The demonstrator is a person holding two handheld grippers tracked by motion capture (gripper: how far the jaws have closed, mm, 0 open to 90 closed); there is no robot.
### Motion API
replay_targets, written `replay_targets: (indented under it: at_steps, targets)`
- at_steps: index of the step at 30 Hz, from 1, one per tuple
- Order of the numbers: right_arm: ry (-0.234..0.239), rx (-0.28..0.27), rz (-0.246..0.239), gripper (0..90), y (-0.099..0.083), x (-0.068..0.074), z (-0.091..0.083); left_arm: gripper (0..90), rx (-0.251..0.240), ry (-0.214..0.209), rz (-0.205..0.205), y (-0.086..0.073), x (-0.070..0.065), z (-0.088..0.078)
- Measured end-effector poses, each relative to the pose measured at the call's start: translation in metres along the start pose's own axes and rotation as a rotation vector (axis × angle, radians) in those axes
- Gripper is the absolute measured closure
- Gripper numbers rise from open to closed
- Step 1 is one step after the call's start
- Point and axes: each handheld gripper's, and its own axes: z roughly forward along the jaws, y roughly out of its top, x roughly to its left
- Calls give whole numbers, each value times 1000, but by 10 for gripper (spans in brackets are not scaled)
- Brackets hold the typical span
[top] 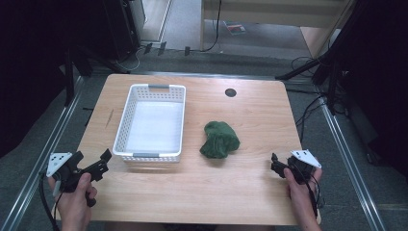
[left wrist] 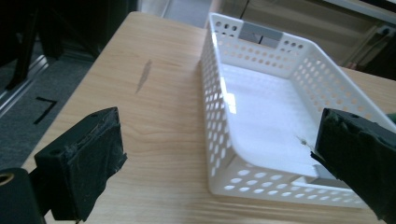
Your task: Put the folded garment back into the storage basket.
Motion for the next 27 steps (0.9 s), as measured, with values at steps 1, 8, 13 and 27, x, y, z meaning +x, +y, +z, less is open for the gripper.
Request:
replay_targets:
  at_steps: [1,8,13,27]
  targets:
    - [2,0,-2,133,0,0,0,22,-3,-3,0,2,-3,0]
    - [4,1,-3,134,0,0,0,22,-4,-29,32,12,-22,3]
    - [4,2,-3,134,0,0,0,22,-3,-62,56,19,-41,9]
    - [9,6,-5,134,0,-1,1,22,25,-120,99,21,-80,29]
